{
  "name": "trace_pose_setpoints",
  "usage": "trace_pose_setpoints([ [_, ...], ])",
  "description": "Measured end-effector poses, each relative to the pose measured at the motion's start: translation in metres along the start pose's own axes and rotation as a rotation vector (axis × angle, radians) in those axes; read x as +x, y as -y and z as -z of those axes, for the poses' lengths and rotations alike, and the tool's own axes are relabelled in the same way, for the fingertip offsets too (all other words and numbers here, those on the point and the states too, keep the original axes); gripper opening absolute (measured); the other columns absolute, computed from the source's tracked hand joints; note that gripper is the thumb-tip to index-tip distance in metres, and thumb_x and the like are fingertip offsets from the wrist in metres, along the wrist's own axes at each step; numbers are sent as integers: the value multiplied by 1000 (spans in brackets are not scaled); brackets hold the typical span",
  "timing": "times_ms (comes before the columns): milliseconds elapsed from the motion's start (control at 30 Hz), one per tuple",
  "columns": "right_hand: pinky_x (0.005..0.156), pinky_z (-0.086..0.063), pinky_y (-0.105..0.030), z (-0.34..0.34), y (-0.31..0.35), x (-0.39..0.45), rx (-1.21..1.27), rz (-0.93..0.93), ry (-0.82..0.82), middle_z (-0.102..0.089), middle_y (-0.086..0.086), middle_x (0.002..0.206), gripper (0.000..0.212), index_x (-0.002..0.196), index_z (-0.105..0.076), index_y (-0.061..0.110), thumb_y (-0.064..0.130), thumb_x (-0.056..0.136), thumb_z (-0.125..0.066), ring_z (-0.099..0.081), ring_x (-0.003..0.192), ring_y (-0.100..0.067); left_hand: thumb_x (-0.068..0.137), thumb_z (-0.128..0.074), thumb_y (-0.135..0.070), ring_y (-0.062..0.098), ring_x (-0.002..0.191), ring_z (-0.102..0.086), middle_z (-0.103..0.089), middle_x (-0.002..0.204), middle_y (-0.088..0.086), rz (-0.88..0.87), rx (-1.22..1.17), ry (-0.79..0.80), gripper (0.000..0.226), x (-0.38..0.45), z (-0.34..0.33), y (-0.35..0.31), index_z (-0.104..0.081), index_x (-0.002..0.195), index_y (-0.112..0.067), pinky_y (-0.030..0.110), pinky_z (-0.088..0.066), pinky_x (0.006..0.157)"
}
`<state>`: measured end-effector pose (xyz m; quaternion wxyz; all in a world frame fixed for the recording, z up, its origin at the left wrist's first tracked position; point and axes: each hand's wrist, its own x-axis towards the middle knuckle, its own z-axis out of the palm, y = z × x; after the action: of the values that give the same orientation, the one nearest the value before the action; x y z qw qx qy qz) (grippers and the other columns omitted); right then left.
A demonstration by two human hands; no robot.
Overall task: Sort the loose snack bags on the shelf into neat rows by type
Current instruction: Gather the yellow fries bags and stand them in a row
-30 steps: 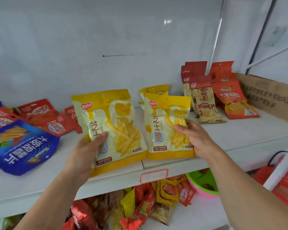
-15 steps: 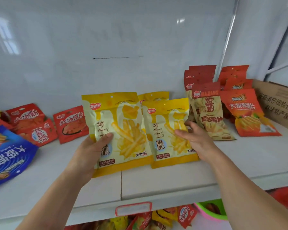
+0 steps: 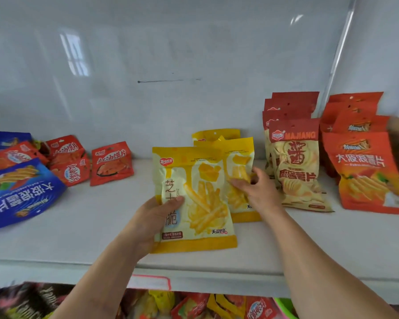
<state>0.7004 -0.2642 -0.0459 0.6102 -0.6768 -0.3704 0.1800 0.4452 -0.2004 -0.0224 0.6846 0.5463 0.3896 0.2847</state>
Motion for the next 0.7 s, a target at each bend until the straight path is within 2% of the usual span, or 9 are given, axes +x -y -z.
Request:
trace_pose_setpoints([
  [33,60,-47,-17,1,1,-1,7,-13,-15,-69,7,105,46,125,-58,24,36,85,-77,-64,81,-2,95,-67,-23,37,91,-76,-78,101,17,-2,8,2,24,3,-7,1,-69,114,-9,51,-61,80],
  [100,69,-42,-21,4,4,-3,-15,-12,-61,-65,1,116,44,129,-58,17,44,94,-63,-58,87,-4,94,-68,-24,38,94,-75,-78,102,16,-14,52,1,24,9,-21,5,-69,114,-10,58,-57,90],
  [167,82,-37,-27,7,3,-4,-11,-14,-79,-63,-5,123,52,130,-59,14,54,100,-44,-52,97,-11,92,-71,-27,36,94,-75,-78,101,13,-35,108,-9,26,17,-33,11,-70,114,-13,59,-56,91],
  [233,87,-35,-31,7,4,-6,43,-68,-63,-60,-1,117,60,133,-57,16,60,100,-33,-49,102,-14,91,-72,-33,31,92,-76,-79,99,6,-73,180,-31,26,24,-44,15,-70,112,-19,56,-58,89],
  [333,86,-41,-29,9,6,-9,136,-98,-9,-60,10,120,64,137,-54,23,68,93,-42,-56,109,-11,89,-72,-40,23,90,-77,-80,97,-3,-126,276,-71,25,32,-57,18,-69,111,-28,50,-60,86],
  [433,75,-48,-21,11,5,-10,124,-69,48,-67,11,114,51,127,-54,27,58,88,-64,-63,95,-2,89,-72,-39,22,90,-76,-79,98,-5,-146,302,-96,24,40,-65,17,-69,110,-29,49,-61,86],
  [500,88,-56,-33,9,1,-7,124,-67,43,-70,11,116,69,134,-54,26,58,77,-76,-68,100,-7,88,-73,-40,21,89,-76,-79,97,-5,-152,327,-119,25,45,-68,15,-69,110,-29,48,-61,86],
  [600,99,-52,-43,8,-1,-2,13,-41,24,-66,11,125,88,142,-46,30,70,68,-73,-65,112,-13,87,-74,-42,21,89,-76,-79,98,-5,-150,352,-135,27,54,-73,12,-69,111,-28,46,-61,85],
  [700,99,-50,-39,7,-1,2,-88,-4,18,-63,8,128,75,142,-45,28,66,81,-66,-62,115,-16,89,-73,-40,18,87,-76,-78,98,-5,-165,362,-133,27,62,-78,10,-68,111,-25,37,-62,76],
])
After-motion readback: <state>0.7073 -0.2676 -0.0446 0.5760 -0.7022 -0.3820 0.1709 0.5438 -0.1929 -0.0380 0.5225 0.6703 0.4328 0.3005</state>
